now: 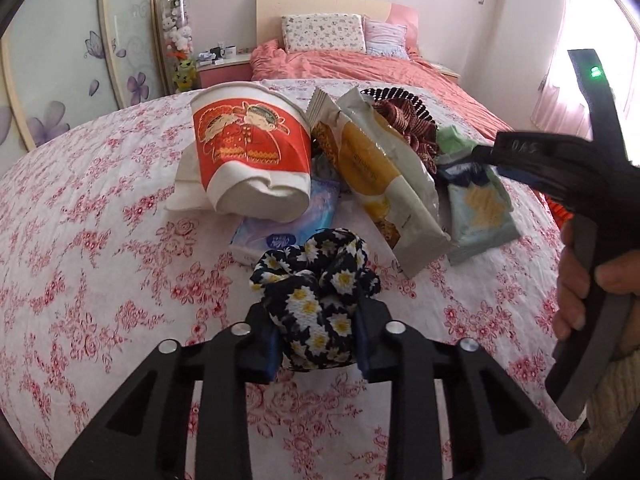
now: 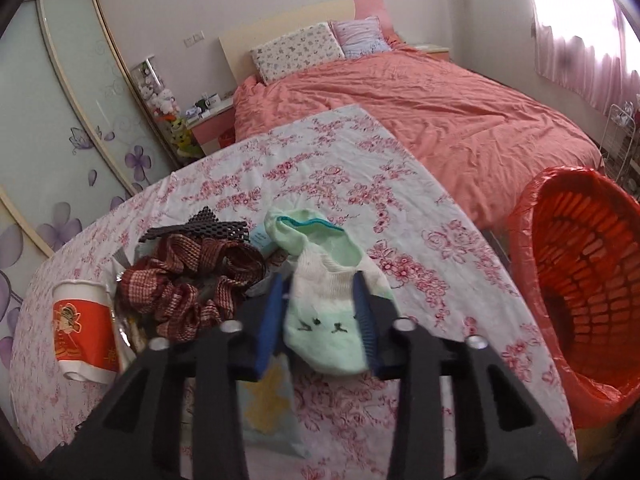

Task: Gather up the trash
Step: 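Close the left tool on the daisy scrunchie while the right tool grasps the mint sock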

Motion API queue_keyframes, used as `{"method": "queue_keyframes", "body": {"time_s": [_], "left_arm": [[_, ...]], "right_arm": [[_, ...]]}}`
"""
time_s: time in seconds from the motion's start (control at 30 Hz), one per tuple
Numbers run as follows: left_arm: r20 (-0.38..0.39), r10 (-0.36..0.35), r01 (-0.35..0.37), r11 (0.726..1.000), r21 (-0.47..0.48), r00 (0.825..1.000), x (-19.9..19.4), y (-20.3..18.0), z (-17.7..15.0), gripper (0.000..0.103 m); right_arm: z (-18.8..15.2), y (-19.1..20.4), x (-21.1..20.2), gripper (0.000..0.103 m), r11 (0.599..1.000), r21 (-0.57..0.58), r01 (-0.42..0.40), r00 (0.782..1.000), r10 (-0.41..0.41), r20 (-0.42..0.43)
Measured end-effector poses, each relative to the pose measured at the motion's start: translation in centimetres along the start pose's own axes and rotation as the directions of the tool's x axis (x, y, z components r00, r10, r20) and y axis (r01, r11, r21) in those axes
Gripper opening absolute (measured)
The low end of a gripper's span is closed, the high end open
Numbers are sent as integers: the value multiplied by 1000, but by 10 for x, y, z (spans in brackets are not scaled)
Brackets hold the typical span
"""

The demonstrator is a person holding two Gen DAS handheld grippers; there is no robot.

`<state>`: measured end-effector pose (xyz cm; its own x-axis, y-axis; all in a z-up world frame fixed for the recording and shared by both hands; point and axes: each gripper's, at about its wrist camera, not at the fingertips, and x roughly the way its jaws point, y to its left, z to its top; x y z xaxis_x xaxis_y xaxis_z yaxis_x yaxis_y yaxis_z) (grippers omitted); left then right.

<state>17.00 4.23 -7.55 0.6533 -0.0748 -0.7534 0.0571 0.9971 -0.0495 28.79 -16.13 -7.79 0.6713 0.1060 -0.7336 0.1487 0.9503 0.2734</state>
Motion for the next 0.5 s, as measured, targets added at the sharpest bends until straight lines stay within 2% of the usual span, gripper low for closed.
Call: {"method": "queue_keyframes", "body": {"time_s": [0.03,0.13,0.5], "left_arm": [[4,-2,2,1000,5,1000,-1,0,1,27],[13,-10,10,1000,7,1000,-3,0,5,25],[90,-46,44,999,26,995,-34,-12,18,24]], "right_arm": [[0,-3,3,13,1000,3,-5,1000,5,-7],[-1,-6,-3,5,1000,5,-14,1000,14,5],[-1,-18,-65,4,1000,-19,-24,991,26,135]]}}
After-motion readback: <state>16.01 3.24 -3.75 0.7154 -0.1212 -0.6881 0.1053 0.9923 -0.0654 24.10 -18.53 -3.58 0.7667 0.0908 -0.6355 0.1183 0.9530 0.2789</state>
